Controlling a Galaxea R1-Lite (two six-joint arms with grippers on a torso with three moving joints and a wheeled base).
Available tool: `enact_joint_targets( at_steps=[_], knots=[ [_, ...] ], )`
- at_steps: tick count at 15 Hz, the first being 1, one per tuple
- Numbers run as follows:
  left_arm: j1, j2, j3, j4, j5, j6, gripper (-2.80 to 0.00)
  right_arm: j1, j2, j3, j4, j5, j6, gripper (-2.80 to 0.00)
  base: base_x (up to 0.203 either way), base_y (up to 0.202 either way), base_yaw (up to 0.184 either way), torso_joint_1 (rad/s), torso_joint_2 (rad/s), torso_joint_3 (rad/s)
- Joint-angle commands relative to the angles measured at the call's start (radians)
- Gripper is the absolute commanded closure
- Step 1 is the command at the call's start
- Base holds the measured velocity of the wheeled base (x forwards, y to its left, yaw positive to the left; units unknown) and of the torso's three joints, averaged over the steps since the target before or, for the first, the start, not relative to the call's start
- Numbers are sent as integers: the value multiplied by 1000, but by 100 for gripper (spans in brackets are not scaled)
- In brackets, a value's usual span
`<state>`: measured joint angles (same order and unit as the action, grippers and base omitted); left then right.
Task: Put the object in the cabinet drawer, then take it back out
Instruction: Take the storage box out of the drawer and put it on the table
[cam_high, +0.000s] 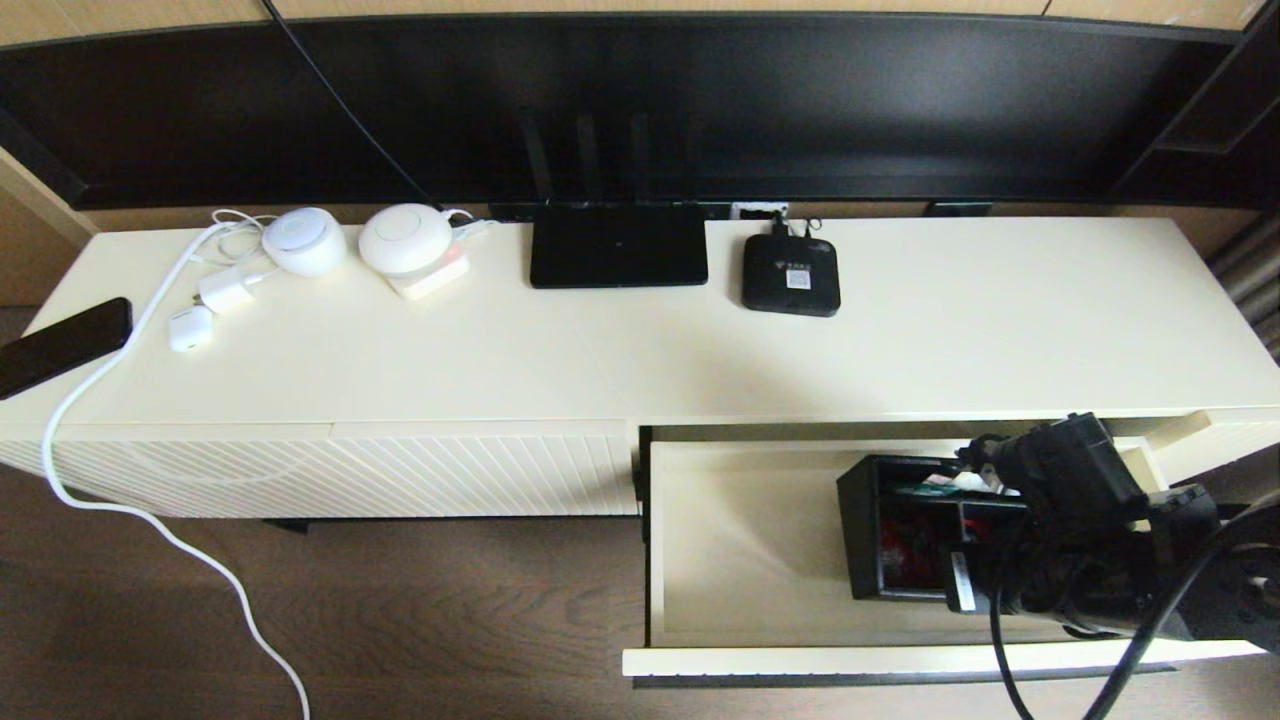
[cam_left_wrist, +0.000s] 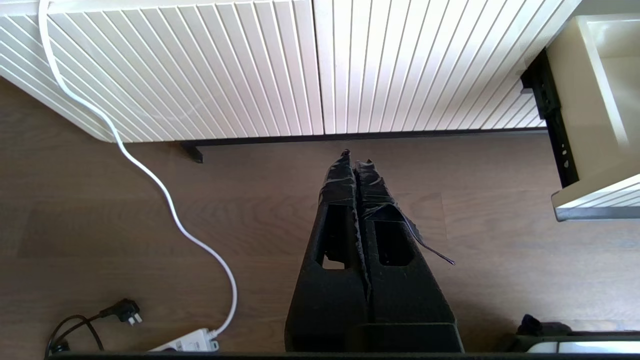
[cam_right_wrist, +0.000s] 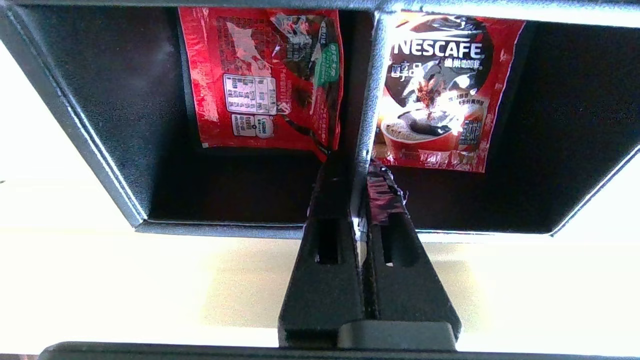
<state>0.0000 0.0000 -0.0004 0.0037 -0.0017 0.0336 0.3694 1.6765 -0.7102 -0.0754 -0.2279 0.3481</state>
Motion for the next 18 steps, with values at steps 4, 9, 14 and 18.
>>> enact_joint_targets(
  at_steps=[4, 9, 14, 18],
  knots=[
    [0, 2, -1, 0, 0, 0, 0, 8, -100, 49, 1, -6, -1, 0, 0, 0, 0, 0, 0, 0],
    [0, 2, -1, 1, 0, 0, 0, 12, -183, 113, 5, -8, -24, 0, 0, 0, 0, 0, 0, 0],
    [0, 2, -1, 1, 0, 0, 0, 19, -247, 138, 22, -8, -39, 0, 0, 0, 0, 0, 0, 0],
    [0, 2, -1, 1, 0, 0, 0, 20, -319, 163, 91, -16, -57, 0, 0, 0, 0, 0, 0, 0]
  ],
)
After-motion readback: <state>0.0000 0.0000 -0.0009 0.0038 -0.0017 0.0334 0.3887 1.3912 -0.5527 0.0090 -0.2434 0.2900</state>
